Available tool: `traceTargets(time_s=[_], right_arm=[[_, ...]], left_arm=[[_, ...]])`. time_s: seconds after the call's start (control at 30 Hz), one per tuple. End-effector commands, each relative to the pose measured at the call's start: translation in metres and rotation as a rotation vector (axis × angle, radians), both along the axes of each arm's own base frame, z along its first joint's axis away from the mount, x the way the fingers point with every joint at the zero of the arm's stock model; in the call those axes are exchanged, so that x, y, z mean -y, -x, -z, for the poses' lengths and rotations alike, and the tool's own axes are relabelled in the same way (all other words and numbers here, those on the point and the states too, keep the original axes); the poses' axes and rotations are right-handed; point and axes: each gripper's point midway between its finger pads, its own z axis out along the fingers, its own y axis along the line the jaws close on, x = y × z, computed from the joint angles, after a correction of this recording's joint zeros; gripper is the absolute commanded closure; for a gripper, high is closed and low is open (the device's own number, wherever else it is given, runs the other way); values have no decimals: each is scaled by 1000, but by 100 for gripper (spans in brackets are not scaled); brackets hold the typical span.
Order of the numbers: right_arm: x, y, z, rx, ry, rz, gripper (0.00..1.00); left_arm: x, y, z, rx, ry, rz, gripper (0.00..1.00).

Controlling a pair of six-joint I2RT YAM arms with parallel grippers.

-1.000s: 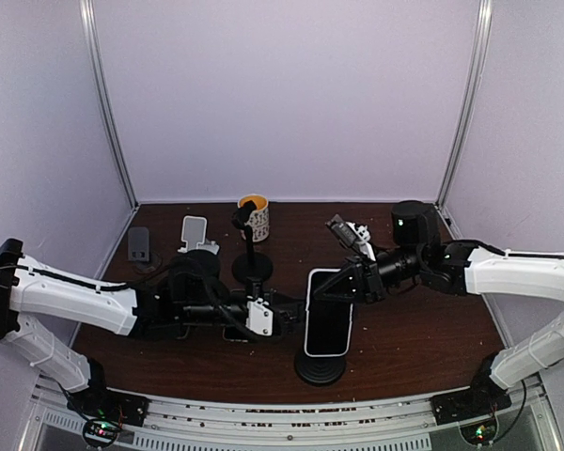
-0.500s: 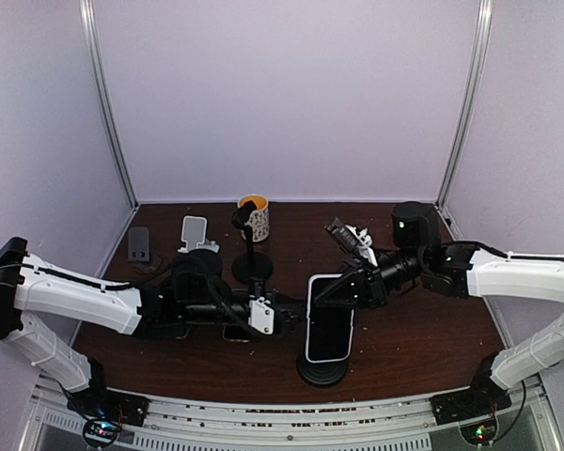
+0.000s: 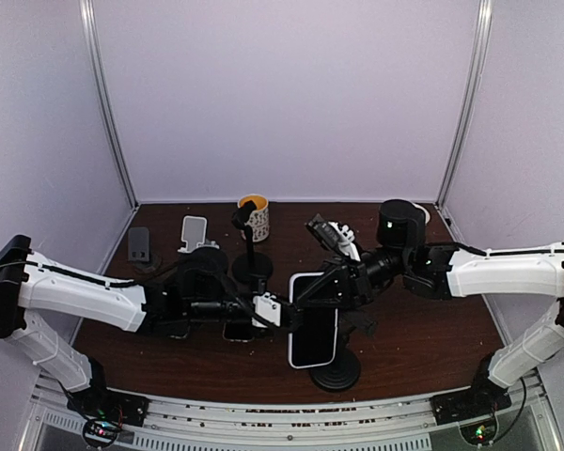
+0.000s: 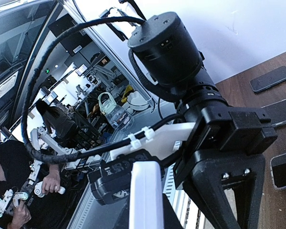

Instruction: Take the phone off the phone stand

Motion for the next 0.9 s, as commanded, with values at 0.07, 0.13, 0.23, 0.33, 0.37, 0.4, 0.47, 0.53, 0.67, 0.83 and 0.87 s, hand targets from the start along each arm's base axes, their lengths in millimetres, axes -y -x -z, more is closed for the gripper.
traceTargets(time_s=[0.07, 0.13, 0.23, 0.33, 0.37, 0.4, 0.47, 0.53, 0.67, 0.83, 0.87], right_arm=[[4, -4, -57, 81, -131, 34, 100], [6, -7, -63, 91, -137, 53, 100], [11, -14, -74, 101, -151, 86, 100], [21, -24, -82, 114, -162, 134, 100], [24, -28, -85, 116, -164, 148, 100], [28, -31, -88, 121, -167, 162, 100], [35, -35, -94, 133, -176, 184, 100], [42, -37, -99, 145, -183, 197, 100], [56, -40, -107, 187, -194, 231, 100], [76, -48, -113, 232, -179, 300, 100], [80, -49, -114, 245, -180, 313, 100]], left_arm=[[4, -4, -15, -8, 49, -27, 99], [2, -5, -17, -20, 58, -41, 87], [-3, -9, -22, -40, 84, -80, 62], [-8, -17, -25, -90, 78, -145, 53], [-11, -18, -26, -105, 73, -163, 44], [-13, -20, -27, -121, 73, -180, 41], [-19, -19, -31, -144, 93, -198, 38], [-27, -20, -41, -166, 149, -225, 35], [-42, -18, -61, -212, 232, -253, 5], [-40, -9, -51, -397, 219, -238, 2], [-38, -9, -42, -440, 186, -248, 2]])
